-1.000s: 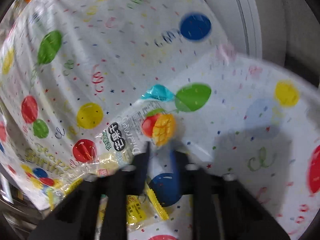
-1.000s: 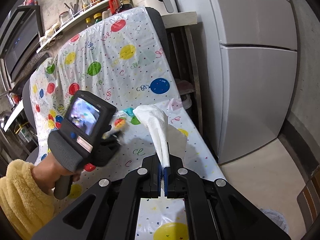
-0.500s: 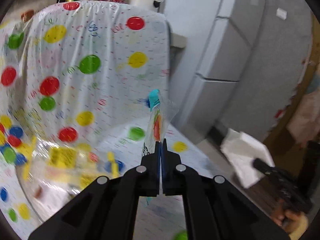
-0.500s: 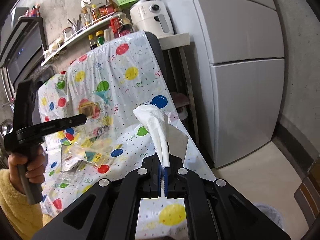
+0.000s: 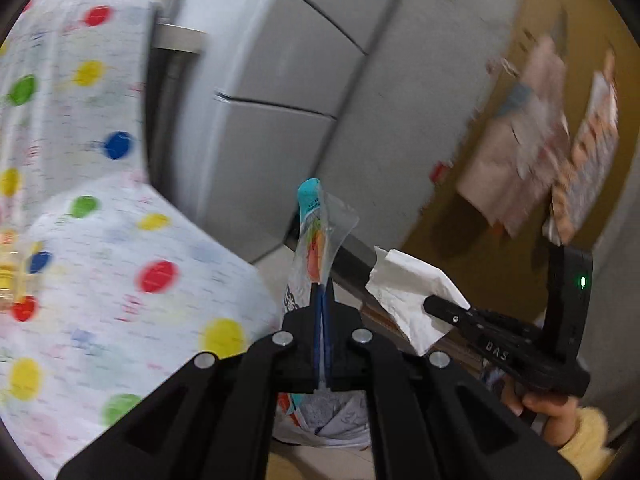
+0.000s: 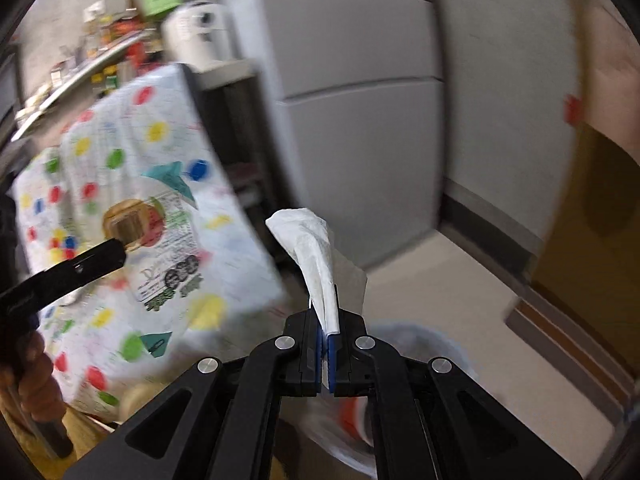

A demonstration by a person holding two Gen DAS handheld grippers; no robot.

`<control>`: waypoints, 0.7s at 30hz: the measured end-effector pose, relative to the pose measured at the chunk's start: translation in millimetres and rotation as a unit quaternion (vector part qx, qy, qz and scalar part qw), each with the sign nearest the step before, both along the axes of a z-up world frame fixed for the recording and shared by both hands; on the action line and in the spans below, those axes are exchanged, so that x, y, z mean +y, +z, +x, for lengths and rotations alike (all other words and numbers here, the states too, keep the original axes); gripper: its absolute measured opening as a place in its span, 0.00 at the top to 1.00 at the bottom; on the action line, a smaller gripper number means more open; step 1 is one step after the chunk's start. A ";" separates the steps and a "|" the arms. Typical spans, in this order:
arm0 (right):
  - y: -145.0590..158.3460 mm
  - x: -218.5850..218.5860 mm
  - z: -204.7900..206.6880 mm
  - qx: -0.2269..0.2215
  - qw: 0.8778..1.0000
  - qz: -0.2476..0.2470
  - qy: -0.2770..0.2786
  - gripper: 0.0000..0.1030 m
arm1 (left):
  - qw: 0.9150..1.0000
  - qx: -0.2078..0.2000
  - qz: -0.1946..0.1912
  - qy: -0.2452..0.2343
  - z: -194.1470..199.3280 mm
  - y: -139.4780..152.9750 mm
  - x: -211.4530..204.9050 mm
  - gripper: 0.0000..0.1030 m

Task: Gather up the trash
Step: 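Carry tissue and snack packet to the bin and open both tools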

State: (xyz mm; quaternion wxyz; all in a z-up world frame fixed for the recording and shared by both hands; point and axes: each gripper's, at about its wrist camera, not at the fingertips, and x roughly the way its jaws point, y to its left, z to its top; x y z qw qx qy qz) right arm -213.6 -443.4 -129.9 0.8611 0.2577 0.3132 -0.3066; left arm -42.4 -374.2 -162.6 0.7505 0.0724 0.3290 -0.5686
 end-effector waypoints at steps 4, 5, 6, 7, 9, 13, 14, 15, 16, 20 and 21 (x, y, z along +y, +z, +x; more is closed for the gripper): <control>-43.6 -12.0 -33.4 0.026 0.998 0.051 -0.033 0.98 | 0.998 0.018 0.040 -0.040 -30.8 -40.2 -36.8 1.00; -53.0 -14.1 -37.4 0.029 0.997 0.062 -0.034 0.98 | 0.997 0.024 0.056 -0.048 -37.3 -52.4 -48.2 1.00; -61.6 -16.1 -39.8 0.032 0.996 0.071 -0.034 0.98 | 0.996 0.027 0.066 -0.051 -40.1 -58.9 -55.5 1.00; -72.7 -19.3 -42.3 0.035 0.995 0.086 -0.034 0.98 | 0.995 0.029 0.081 -0.055 -43.6 -68.3 -65.4 1.00; -88.4 -25.4 -44.2 0.038 0.993 0.105 -0.035 0.98 | 0.992 0.032 0.106 -0.060 -46.5 -81.4 -80.0 1.00; -110.8 -36.1 -36.5 0.059 0.991 0.118 -0.033 0.93 | 0.986 0.003 0.156 -0.054 -53.4 -100.5 -104.6 1.00; -113.8 -37.9 -34.7 0.063 0.990 0.118 -0.033 0.93 | 0.985 -0.004 0.166 -0.049 -54.8 -103.9 -109.1 1.00; -118.9 -41.4 -30.1 0.064 0.990 0.125 -0.029 0.93 | 0.983 -0.008 0.175 -0.047 -55.4 -108.2 -114.1 1.00; -123.3 -44.6 -28.0 0.066 0.989 0.132 -0.028 0.93 | 0.982 -0.008 0.182 -0.048 -55.3 -112.4 -118.1 1.00; -140.0 -52.8 -18.0 0.076 0.985 0.156 -0.027 0.71 | 0.977 0.012 0.205 -0.053 -48.9 -124.5 -125.3 1.00; -142.0 -53.6 -16.7 0.077 0.984 0.156 -0.031 0.62 | 0.977 0.015 0.208 -0.052 -46.8 -126.2 -125.3 1.00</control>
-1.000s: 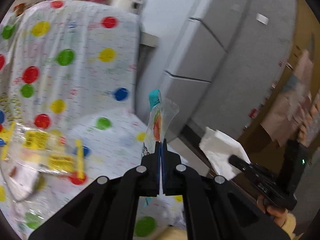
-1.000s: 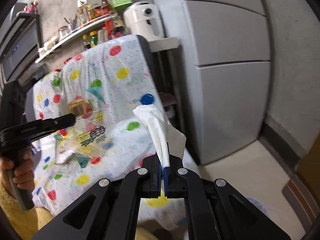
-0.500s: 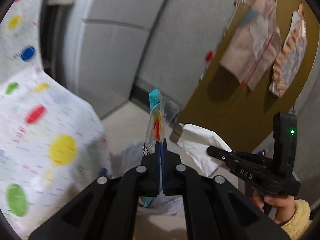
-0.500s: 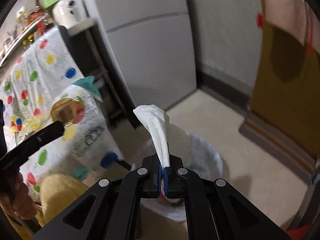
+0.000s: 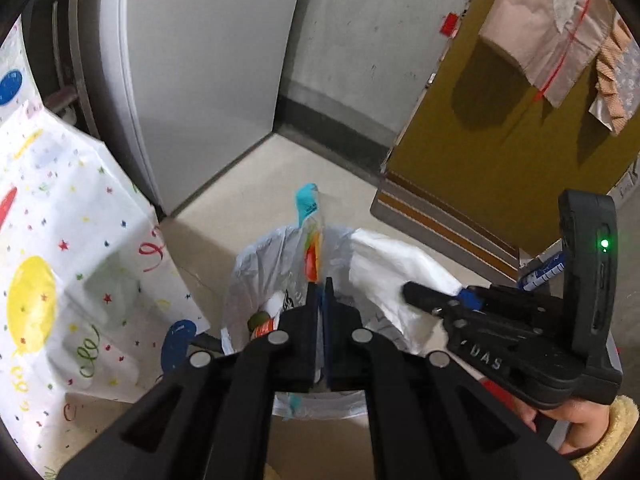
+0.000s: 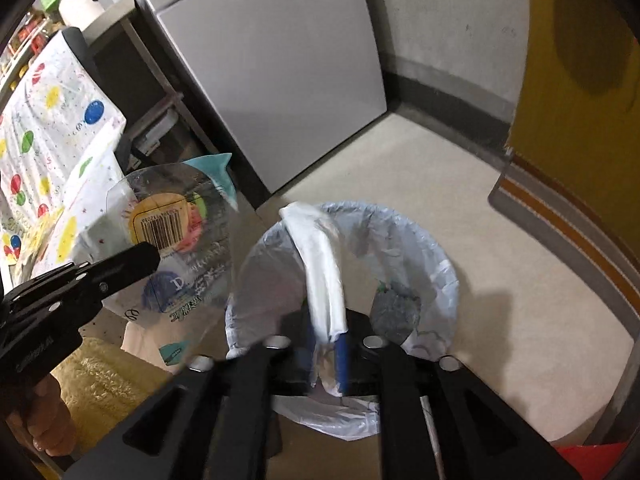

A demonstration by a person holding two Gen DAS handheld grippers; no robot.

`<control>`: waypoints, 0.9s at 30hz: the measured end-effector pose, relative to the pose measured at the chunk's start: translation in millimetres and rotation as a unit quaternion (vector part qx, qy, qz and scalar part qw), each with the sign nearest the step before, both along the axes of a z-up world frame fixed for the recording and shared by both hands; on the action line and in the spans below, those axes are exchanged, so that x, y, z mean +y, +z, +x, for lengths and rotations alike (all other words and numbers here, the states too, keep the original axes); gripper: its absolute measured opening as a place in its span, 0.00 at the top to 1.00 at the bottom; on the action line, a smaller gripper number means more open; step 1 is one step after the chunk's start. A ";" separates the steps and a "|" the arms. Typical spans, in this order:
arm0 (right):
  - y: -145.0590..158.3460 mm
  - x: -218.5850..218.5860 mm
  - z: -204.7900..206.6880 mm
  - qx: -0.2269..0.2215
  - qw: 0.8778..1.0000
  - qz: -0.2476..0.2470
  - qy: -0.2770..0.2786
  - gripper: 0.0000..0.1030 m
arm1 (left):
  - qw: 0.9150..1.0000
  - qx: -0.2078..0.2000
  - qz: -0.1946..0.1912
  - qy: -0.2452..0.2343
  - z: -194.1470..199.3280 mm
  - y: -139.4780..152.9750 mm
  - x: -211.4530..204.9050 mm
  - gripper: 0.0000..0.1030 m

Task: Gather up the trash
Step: 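Carry tissue and snack packet to the bin and open both tools, then move both tools back over the chair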

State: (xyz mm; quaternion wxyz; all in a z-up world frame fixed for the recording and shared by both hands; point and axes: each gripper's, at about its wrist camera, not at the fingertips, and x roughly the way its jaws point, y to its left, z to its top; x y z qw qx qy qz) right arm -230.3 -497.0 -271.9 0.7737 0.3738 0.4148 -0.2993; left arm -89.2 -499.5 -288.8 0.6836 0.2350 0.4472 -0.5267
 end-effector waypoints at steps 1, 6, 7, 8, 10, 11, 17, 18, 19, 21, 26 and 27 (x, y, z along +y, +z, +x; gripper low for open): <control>0.5 -0.2 -0.6 0.000 1.000 -0.002 -0.002 0.57 | 1.000 0.003 0.002 0.003 2.5 -1.1 0.8 0.97; 18.5 -1.6 -11.5 -0.007 1.000 -0.020 -0.020 0.53 | 1.000 0.000 -0.014 0.028 16.1 11.6 14.5 0.47; 25.4 -1.7 -14.5 -0.009 0.999 -0.029 -0.025 0.53 | 0.999 0.002 -0.015 0.032 19.6 16.4 18.1 0.47; 33.7 -1.7 -18.3 -0.011 0.999 -0.041 -0.031 0.53 | 0.999 0.002 -0.016 0.036 22.3 19.4 21.2 0.47; 59.8 1.0 -26.0 -0.024 0.996 -0.072 -0.044 0.53 | 0.998 -0.009 -0.033 0.044 29.3 34.6 37.4 0.47; 71.9 2.7 -28.6 -0.031 0.995 -0.086 -0.048 0.53 | 0.998 -0.019 -0.037 0.050 32.0 42.4 46.1 0.47; 145.3 36.9 -9.7 -0.088 0.983 -0.162 -0.001 0.53 | 0.993 -0.062 -0.048 0.091 49.1 83.2 115.2 0.47; 152.6 47.9 4.1 -0.094 0.981 -0.165 0.023 0.53 | 0.992 -0.055 -0.051 0.103 55.3 89.7 133.8 0.47; 156.5 56.1 17.1 -0.102 0.980 -0.164 0.045 0.53 | 0.990 -0.054 -0.053 0.115 60.8 94.9 150.2 0.47; 164.2 79.8 51.2 -0.121 0.974 -0.161 0.104 0.53 | 0.985 -0.073 -0.054 0.150 72.3 105.1 189.7 0.47; 172.7 141.4 134.9 -0.145 0.949 -0.153 0.232 0.53 | 0.958 -0.127 -0.036 0.255 106.8 119.3 274.9 0.45; 173.0 157.7 158.3 -0.146 0.942 -0.153 0.262 0.53 | 0.950 -0.135 -0.033 0.279 117.0 121.5 296.9 0.45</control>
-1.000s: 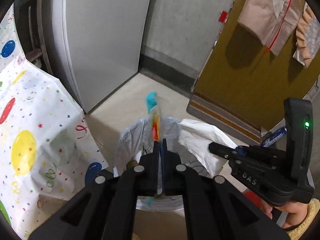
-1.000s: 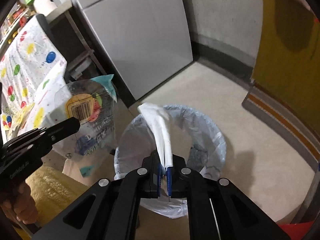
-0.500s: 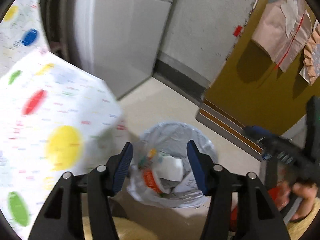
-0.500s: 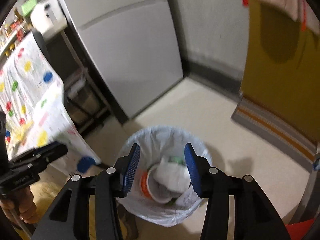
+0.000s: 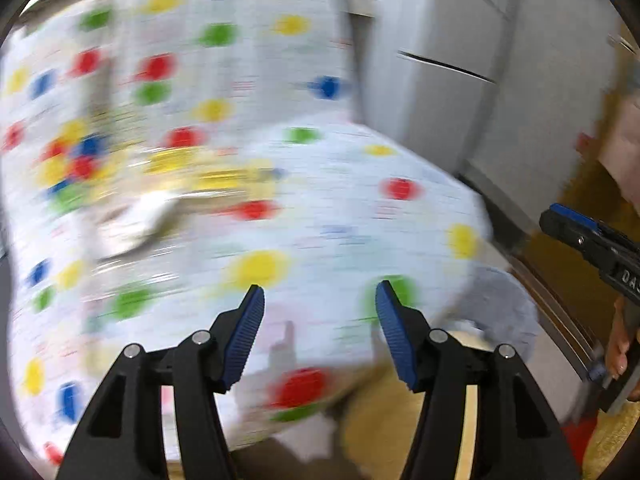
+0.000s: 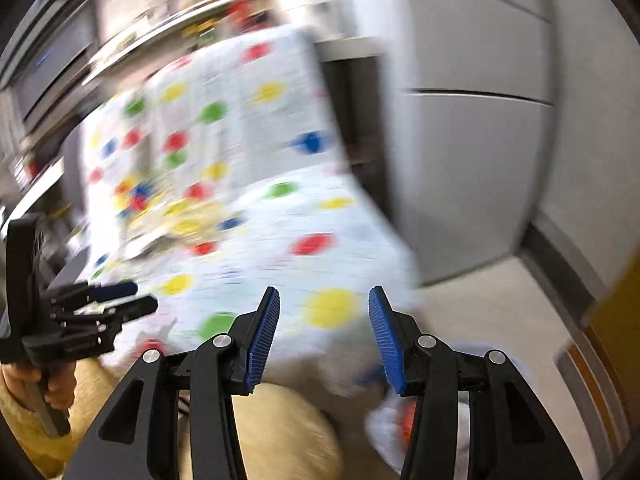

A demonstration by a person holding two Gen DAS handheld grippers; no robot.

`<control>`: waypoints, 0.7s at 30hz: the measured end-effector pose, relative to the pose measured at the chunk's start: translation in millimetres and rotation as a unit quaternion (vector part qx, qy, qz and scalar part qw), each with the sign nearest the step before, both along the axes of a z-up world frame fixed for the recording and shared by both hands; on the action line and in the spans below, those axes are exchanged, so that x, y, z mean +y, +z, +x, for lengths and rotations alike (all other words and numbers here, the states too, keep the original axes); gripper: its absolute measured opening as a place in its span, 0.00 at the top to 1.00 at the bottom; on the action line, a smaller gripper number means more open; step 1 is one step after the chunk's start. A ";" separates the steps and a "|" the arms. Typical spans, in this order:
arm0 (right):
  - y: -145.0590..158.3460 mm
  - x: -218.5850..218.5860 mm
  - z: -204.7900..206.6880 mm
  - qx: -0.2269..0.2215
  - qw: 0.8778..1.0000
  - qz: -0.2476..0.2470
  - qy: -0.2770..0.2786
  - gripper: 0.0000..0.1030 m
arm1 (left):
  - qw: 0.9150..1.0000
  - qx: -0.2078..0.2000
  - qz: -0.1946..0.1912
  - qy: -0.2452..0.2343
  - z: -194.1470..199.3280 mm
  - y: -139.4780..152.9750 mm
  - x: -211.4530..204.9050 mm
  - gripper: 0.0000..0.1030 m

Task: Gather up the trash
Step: 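Move both tools back over the chair, then grasp the plastic wrap with the right tool while the left tool grasps the white cloth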

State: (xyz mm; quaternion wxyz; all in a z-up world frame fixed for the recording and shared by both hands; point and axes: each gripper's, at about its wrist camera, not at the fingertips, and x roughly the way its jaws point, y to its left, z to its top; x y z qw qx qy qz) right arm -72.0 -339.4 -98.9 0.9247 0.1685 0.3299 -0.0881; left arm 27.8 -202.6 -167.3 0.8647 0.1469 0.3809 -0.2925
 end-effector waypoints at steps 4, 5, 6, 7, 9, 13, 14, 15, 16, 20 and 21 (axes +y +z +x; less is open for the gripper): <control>-2.4 53.3 70.0 0.019 0.996 -0.028 0.086 0.45 | 0.995 -0.013 -0.002 0.096 33.6 6.8 65.7 0.45; -4.3 65.5 85.9 0.023 0.993 -0.043 0.104 0.43 | 0.994 -0.013 -0.005 0.110 39.8 8.4 77.9 0.45; -7.1 77.2 102.5 0.028 0.990 -0.057 0.123 0.42 | 0.991 -0.015 -0.009 0.132 48.8 11.9 92.4 0.45; -9.9 85.5 116.2 0.033 0.988 -0.069 0.138 0.41 | 0.989 -0.019 -0.010 0.150 56.3 13.7 103.9 0.45; -18.0 101.8 146.9 0.047 0.980 -0.102 0.165 0.40 | 0.984 -0.021 -0.014 0.176 69.2 16.2 121.3 0.45; -34.7 125.6 194.2 0.071 0.960 -0.179 0.205 0.34 | 0.978 -0.014 -0.027 0.206 96.0 16.7 142.7 0.45; -38.7 130.3 203.9 0.077 0.954 -0.200 0.211 0.34 | 0.977 -0.009 -0.032 0.211 103.8 15.9 146.5 0.45; -44.5 137.4 217.8 0.087 0.943 -0.234 0.219 0.34 | 0.976 -0.006 -0.036 0.214 104.2 16.3 152.1 0.45; -47.9 140.0 224.7 0.091 0.937 -0.251 0.224 0.34 | 0.975 -0.005 -0.038 0.217 108.8 15.9 154.0 0.45; -61.3 158.6 253.3 0.102 0.906 -0.329 0.249 0.36 | 0.976 -0.006 -0.040 0.216 116.9 13.9 155.4 0.45; -63.9 161.3 257.7 0.103 0.899 -0.345 0.250 0.36 | 0.976 -0.006 -0.041 0.215 119.7 13.2 154.5 0.45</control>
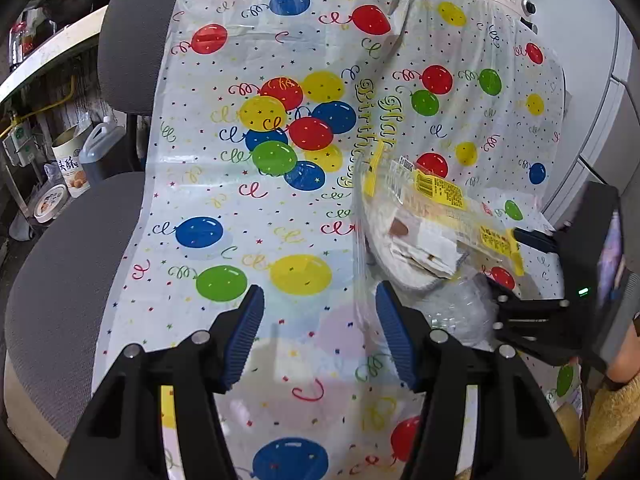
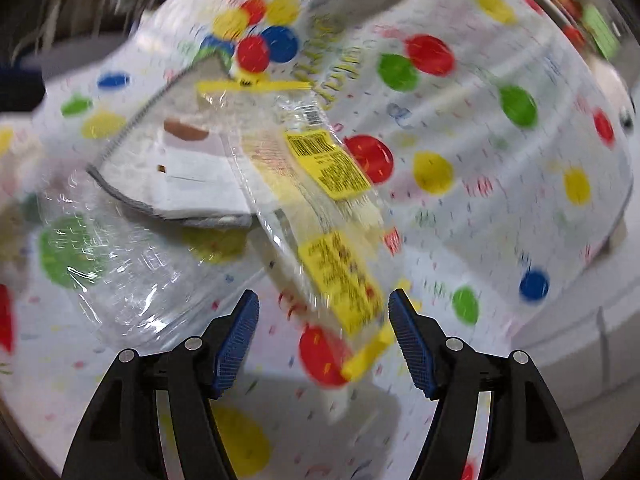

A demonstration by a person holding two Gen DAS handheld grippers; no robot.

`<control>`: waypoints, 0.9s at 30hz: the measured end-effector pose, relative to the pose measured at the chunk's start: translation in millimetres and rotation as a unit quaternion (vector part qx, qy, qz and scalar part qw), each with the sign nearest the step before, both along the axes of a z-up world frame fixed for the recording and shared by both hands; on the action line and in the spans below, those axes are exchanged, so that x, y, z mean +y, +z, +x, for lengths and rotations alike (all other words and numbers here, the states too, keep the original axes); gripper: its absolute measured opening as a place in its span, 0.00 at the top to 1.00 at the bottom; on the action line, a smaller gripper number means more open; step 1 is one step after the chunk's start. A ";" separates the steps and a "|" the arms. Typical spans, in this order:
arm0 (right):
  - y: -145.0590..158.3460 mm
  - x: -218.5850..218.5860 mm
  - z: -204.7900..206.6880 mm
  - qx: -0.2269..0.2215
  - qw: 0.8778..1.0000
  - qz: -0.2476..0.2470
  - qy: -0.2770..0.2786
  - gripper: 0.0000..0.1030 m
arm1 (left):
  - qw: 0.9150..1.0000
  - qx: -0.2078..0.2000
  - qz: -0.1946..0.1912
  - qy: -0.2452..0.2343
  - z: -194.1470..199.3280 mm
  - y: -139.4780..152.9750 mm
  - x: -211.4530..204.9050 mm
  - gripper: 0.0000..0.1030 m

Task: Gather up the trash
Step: 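Grasp the plastic wrap with the right tool while the left tool grasps the white cloth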

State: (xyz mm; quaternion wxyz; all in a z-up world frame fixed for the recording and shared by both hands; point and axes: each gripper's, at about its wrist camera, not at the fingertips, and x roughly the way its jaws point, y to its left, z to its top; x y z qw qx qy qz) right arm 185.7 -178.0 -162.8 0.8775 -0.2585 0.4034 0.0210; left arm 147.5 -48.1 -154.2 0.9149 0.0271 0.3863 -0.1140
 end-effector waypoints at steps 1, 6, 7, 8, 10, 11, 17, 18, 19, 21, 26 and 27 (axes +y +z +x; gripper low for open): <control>-1.1 1.1 3.7 -0.003 1.000 -0.012 0.000 0.36 | 1.000 0.001 -0.001 -0.001 1.8 -1.3 -0.5 0.45; 4.8 -13.5 9.2 0.004 1.000 0.006 -0.020 0.85 | 1.000 0.006 0.001 -0.009 8.3 -4.9 -7.0 0.45; 9.1 -19.6 6.1 0.001 0.999 0.024 -0.025 0.92 | 1.000 0.005 0.002 -0.010 8.6 -4.4 -8.5 0.45; 13.7 -25.5 2.9 -0.002 0.999 0.040 -0.031 0.94 | 1.000 0.004 0.003 -0.010 8.6 -3.9 -9.6 0.45; 32.3 -47.1 -9.7 -0.015 0.993 0.108 -0.056 0.96 | 1.000 0.000 0.001 -0.021 6.8 -1.5 -14.8 0.45; 39.3 -56.4 -14.9 -0.020 0.988 0.136 -0.068 0.98 | 0.999 -0.003 0.001 -0.032 6.0 0.0 -19.7 0.45; 70.3 -93.3 -58.3 -0.051 0.955 0.263 -0.126 0.98 | 0.994 -0.007 0.040 -0.097 15.5 0.1 -67.1 0.49; 74.3 -98.2 -66.8 -0.056 0.950 0.278 -0.132 0.98 | 0.994 0.001 0.040 -0.106 21.9 -2.2 -76.6 0.53; 76.4 -99.3 -71.1 -0.059 0.947 0.287 -0.133 0.98 | 0.993 0.006 0.040 -0.109 26.8 -3.3 -82.1 0.53; 81.3 -103.7 -81.5 -0.069 0.942 0.299 -0.137 0.98 | 0.993 0.014 0.045 -0.111 37.2 -5.2 -93.9 0.53; 86.6 -110.3 -91.7 -0.079 0.937 0.310 -0.141 0.98 | 0.989 0.034 0.092 -0.115 66.5 -14.5 -122.4 0.44; 86.7 -111.6 -93.2 -0.081 0.936 0.314 -0.140 0.98 | 0.988 0.040 0.100 -0.115 71.5 -17.3 -125.3 0.39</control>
